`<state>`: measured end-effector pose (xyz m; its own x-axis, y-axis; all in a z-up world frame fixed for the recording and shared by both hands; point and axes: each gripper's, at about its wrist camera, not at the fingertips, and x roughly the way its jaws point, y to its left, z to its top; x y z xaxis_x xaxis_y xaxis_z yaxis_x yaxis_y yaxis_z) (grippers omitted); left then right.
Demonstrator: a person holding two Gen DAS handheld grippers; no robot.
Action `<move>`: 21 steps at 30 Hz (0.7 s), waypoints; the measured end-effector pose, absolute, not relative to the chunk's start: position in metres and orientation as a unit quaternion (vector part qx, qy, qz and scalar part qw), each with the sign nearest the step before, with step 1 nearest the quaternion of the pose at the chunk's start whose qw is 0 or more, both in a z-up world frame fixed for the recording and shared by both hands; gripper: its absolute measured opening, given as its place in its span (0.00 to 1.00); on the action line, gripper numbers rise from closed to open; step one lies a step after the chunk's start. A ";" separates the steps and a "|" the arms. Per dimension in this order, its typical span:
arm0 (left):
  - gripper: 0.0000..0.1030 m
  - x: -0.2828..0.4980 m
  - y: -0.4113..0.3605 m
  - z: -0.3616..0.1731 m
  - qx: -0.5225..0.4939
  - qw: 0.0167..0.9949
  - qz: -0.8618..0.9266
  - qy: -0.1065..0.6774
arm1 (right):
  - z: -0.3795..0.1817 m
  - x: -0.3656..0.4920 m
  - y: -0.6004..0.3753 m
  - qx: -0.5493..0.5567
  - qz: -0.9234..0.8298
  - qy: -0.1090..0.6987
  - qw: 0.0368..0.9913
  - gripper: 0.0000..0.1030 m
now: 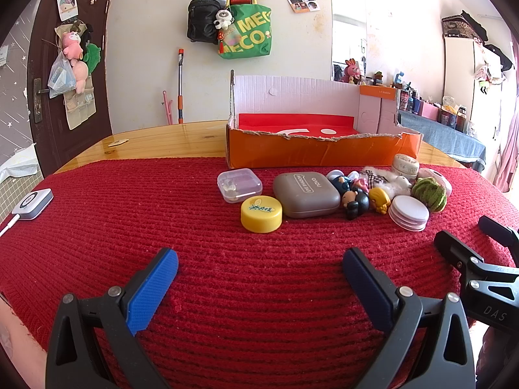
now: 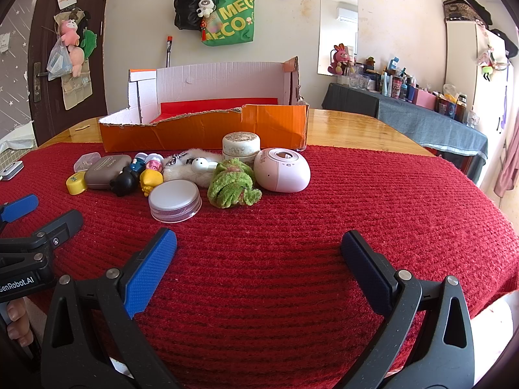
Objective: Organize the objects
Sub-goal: 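Move both grippers toward the small items beside the box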
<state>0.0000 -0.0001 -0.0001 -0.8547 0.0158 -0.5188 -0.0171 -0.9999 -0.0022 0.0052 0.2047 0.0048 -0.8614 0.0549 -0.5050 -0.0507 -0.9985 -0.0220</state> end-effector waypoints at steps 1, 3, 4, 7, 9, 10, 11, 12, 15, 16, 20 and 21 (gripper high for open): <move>1.00 0.000 0.000 0.000 -0.269 0.009 0.963 0.001 | 0.005 0.005 0.205 -0.262 0.965 -0.004 0.027 1.00; 1.00 0.000 0.000 0.000 -0.269 0.009 0.963 0.001 | 0.005 0.005 0.205 -0.262 0.965 -0.004 0.028 1.00; 1.00 0.000 0.000 0.000 -0.269 0.009 0.963 0.001 | 0.005 0.005 0.205 -0.262 0.965 -0.004 0.028 1.00; 1.00 0.000 0.000 0.000 -0.269 0.009 0.963 0.001 | 0.005 0.005 0.205 -0.262 0.965 -0.004 0.028 1.00; 1.00 0.000 0.000 0.000 -0.269 0.010 0.963 0.001 | 0.005 0.005 0.205 -0.261 0.965 -0.004 0.028 1.00; 1.00 0.000 0.000 0.000 -0.269 0.010 0.963 0.001 | 0.005 0.005 0.205 -0.262 0.965 -0.004 0.028 1.00; 1.00 0.000 0.000 0.000 -0.269 0.010 0.963 0.001 | 0.005 0.005 0.205 -0.261 0.965 -0.004 0.028 1.00; 1.00 0.000 0.000 0.000 -0.269 0.010 0.963 0.001 | 0.005 0.005 0.205 -0.261 0.965 -0.003 0.029 1.00; 1.00 0.000 -0.001 0.001 -0.271 0.012 0.963 0.001 | 0.006 0.004 0.205 -0.264 0.964 -0.002 0.027 1.00; 1.00 -0.001 -0.001 0.002 -0.272 0.013 0.962 0.001 | 0.006 0.003 0.205 -0.267 0.963 -0.001 0.026 1.00; 1.00 -0.001 -0.007 0.013 -0.271 0.021 0.962 -0.015 | 0.013 0.001 0.207 -0.279 0.960 -0.006 0.012 1.00; 1.00 -0.002 -0.012 0.020 -0.269 0.024 0.963 -0.017 | 0.015 0.001 0.208 -0.278 0.961 -0.007 0.010 1.00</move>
<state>-0.0021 -0.0118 0.0200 -0.8536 0.0557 -0.5180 -0.0370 -0.9982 -0.0464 0.0012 0.2082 0.0150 -0.8453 0.0231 -0.5337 -0.0156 -0.9997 -0.0185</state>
